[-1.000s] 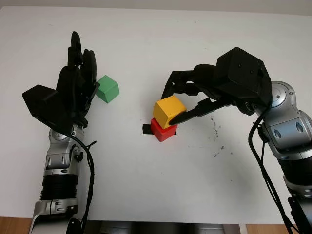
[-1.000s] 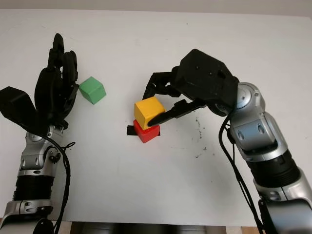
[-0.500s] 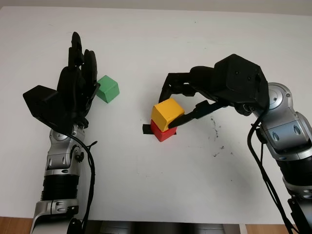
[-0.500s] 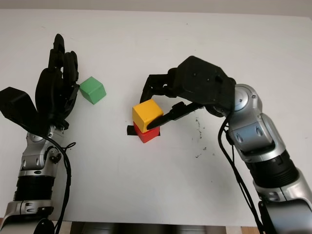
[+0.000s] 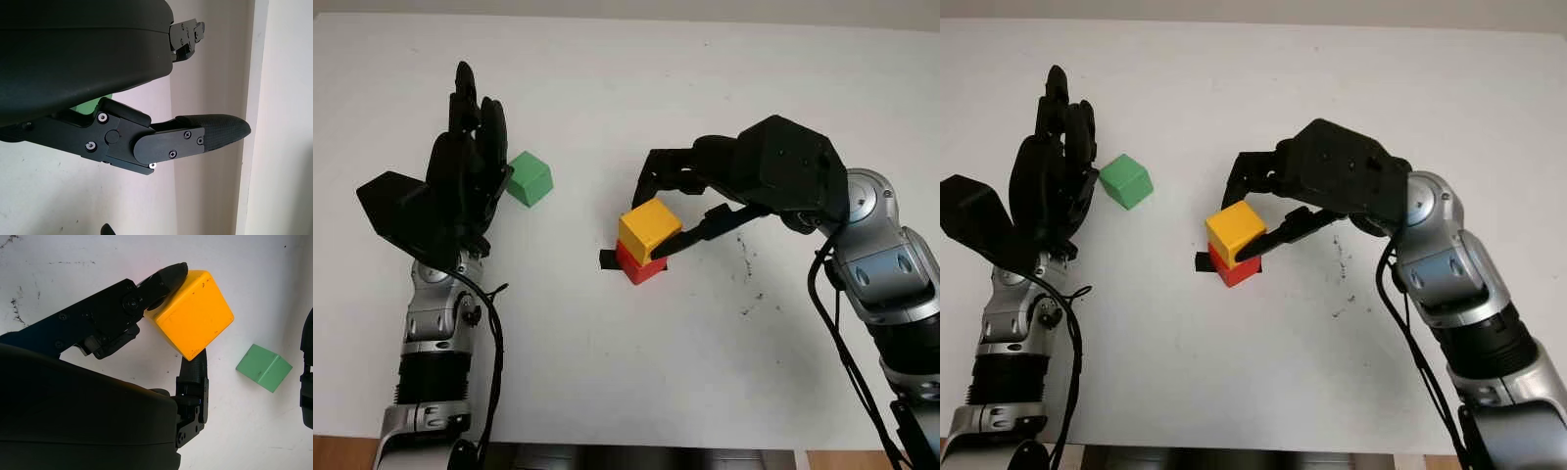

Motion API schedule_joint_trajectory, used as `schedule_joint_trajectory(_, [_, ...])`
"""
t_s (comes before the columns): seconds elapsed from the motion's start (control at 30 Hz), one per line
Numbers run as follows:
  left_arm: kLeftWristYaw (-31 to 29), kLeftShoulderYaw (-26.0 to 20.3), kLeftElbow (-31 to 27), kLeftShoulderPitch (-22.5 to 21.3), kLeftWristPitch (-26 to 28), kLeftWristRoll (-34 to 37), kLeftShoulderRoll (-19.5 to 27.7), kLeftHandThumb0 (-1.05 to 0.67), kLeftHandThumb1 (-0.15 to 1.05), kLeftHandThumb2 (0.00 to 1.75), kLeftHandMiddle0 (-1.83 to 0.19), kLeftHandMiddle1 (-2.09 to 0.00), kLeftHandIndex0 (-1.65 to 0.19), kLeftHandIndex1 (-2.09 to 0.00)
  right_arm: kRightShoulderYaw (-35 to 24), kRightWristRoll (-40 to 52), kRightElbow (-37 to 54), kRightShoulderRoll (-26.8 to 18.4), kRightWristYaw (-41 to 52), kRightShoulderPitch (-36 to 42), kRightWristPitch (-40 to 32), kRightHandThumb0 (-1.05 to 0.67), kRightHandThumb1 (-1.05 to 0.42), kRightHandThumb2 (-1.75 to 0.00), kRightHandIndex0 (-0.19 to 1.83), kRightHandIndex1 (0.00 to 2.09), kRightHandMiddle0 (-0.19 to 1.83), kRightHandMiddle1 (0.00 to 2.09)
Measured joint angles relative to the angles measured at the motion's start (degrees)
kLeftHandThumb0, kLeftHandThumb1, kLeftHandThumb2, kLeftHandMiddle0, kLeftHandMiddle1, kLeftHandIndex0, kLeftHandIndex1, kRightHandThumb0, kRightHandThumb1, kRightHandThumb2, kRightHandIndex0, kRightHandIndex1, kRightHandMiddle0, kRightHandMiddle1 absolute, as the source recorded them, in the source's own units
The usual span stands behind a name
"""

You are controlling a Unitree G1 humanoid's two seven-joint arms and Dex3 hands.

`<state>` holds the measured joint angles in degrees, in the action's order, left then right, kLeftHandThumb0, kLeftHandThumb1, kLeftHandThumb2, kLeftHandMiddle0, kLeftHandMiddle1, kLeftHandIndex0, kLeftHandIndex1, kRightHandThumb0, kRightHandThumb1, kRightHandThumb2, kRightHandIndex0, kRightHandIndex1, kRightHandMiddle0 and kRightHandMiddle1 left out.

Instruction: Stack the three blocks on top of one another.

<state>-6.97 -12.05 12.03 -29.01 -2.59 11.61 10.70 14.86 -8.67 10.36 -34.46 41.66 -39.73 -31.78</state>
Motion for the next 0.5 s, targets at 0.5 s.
schedule_joint_trajectory(0.5, [0.06,0.02,0.00,0.05,-0.05,-0.02,0.00,-0.75,1.05,0.55,0.15,-0.05,0.19,-0.05,-0.05,0.09,0.00,0.00,0.00,0.24,0.22,-0.44,-0.92,-0.05,0.27,0.06,0.34,1.62])
